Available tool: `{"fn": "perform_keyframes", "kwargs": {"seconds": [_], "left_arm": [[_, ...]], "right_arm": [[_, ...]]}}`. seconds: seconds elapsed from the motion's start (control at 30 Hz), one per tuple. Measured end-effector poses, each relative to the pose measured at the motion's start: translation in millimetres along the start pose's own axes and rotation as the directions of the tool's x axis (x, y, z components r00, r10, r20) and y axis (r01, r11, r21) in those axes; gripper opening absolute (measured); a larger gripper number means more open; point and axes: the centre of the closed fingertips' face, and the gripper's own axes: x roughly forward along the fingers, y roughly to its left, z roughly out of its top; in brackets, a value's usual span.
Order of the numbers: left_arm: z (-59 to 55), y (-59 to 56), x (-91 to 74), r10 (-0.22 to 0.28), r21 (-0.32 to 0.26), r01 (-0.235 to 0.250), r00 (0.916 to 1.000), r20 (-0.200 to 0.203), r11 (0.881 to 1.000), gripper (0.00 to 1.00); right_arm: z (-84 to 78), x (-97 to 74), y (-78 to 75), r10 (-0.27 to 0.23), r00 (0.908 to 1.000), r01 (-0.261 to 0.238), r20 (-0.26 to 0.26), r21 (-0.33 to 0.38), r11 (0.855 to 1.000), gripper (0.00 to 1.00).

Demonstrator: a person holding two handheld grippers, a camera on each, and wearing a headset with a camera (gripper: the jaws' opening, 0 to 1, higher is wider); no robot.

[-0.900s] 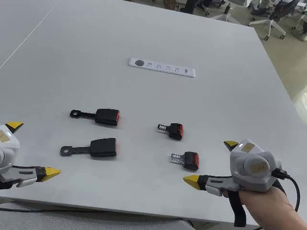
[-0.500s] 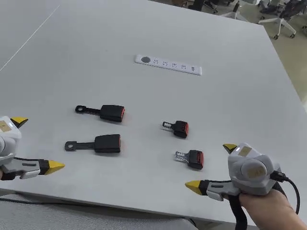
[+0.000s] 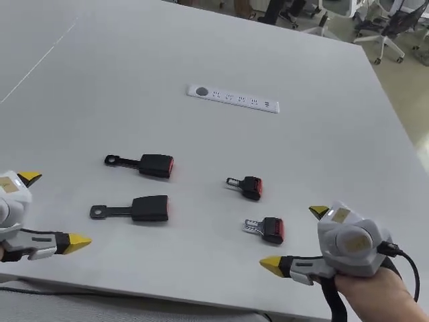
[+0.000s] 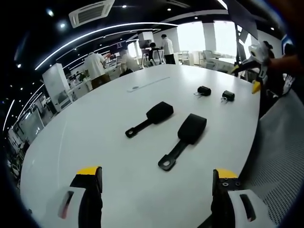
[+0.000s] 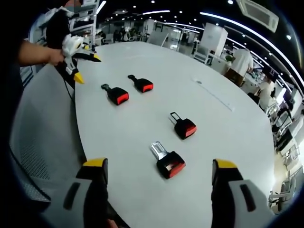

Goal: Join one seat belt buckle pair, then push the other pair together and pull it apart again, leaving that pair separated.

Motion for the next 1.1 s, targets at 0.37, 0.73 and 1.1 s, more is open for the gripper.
{"fn": "perform_keyframes", "kwargs": {"seconds": [0.37,0.73,1.1], "left_arm": [[-5.5,-2.1,2.6,-0.008,0.019,0.009,0.9993,-0.036,1.000,0.94],[3.2,-6.7,1.0,-0.007,0.089,0.010,0.9996,-0.028,0.996,0.87],[-2.6,-3.6,1.2,0.003,0.109,0.003,0.9986,-0.052,0.994,0.83]], "right_arm": [[-12.7,0.5,-7.0,-0.009,0.9997,0.010,-0.023,0.035,0.999,0.86],[-9.3,-2.5,-6.0,0.005,1.0000,-0.005,0.007,0.036,0.999,0.77],[-10.6,1.5,0.8,0.043,0.9991,-0.043,-0.005,0.034,0.999,0.74]]}}
